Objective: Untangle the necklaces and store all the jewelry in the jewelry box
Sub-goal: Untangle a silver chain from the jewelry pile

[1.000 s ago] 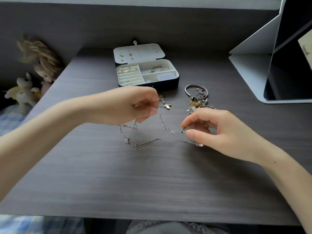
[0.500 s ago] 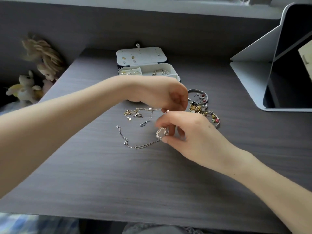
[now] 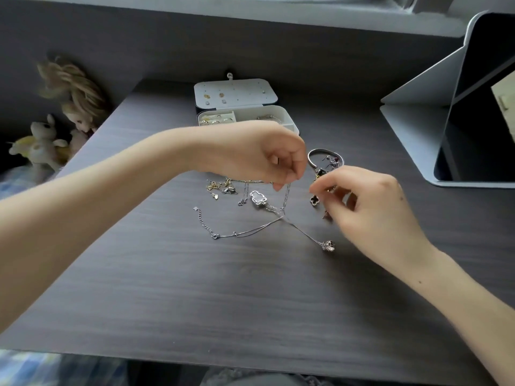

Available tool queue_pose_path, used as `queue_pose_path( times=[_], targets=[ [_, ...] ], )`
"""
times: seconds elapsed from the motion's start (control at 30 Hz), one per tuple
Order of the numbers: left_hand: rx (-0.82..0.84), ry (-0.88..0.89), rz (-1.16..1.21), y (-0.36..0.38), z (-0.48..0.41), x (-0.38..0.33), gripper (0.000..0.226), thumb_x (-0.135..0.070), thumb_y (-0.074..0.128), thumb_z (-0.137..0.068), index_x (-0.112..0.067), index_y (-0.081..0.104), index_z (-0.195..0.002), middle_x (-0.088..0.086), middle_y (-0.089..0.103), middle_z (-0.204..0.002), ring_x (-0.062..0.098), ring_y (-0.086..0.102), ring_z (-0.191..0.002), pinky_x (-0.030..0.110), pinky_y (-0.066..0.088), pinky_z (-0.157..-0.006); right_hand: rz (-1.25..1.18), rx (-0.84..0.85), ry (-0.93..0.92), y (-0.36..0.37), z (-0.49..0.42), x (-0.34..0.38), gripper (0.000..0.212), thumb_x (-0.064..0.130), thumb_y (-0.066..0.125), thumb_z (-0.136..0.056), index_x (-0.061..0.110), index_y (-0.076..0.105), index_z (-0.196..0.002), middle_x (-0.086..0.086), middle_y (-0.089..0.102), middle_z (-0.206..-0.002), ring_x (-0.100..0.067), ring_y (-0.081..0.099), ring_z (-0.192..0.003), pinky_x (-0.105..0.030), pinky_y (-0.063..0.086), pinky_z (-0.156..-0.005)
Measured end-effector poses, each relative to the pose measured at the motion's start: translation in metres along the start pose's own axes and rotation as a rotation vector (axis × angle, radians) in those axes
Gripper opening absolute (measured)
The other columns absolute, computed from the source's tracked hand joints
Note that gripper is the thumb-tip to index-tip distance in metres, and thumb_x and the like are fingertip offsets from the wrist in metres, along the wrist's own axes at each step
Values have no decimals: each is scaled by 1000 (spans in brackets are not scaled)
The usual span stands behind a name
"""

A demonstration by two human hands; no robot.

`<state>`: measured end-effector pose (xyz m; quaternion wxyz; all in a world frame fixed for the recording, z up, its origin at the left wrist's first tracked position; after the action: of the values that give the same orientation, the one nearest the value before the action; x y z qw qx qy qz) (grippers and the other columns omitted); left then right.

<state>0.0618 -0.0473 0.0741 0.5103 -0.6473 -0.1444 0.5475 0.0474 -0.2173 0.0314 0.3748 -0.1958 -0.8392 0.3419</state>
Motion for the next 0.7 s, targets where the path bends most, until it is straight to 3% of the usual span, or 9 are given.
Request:
queue_pose_path(
  times=[0.17, 0.33, 0.4, 0.57, 0.7],
  targets=[
    [-37, 27, 30, 2, 19, -6, 6, -26, 58, -87, -31, 59, -83, -11, 65, -70, 5, 52, -60, 16, 38, -52, 53, 206, -93, 17, -14, 4, 22, 13, 55, -80, 22, 71, -92, 4, 61, -82, -6, 41, -65, -25, 34, -62],
    [-80, 24, 1, 3, 34, -1, 19, -16, 62, -89, -33, 57, -82, -12, 67, -72, 2, 52, -62, 11, 37, -54, 135, 470, -280, 44, -29, 6, 40, 13, 49, -78, 28, 70, -109, -5, 59, -98, -26, 46, -80, -43, 47, -66],
    [-96, 23, -7, 3, 40, 1, 14, -16, 62, -88, -29, 59, -84, -13, 66, -70, 2, 52, -63, 11, 36, -56, 170, 477, -336, 49, -33, 6, 34, 15, 52, -76, 28, 72, -102, -6, 60, -97, -29, 49, -81, -47, 49, -61],
    [-133, -9, 1, 0, 59, 9, 10, -17, 61, -85, -26, 60, -83, -15, 66, -71, 4, 54, -66, 11, 37, -56, 229, 414, -404, 48, -38, 7, 12, 22, 58, -77, 18, 69, -81, -4, 58, -86, -22, 45, -74, -44, 48, -49],
    [-181, -65, 28, 0, 71, 22, 14, -12, 60, -86, -26, 61, -81, -14, 66, -72, 5, 54, -65, 10, 36, -52, 224, 368, -397, 39, -37, 8, 11, 22, 57, -82, 14, 65, -79, -3, 61, -89, -26, 51, -79, -40, 49, -60]
  ],
)
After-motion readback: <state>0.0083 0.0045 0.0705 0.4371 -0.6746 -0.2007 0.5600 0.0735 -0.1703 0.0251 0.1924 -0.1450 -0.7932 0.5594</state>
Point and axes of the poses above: each hand's wrist, its own z-axis away from the middle knuckle, its own y-axis out of the palm, x = y × z, the point moved 3 cm from there along -z, towards the middle knuckle
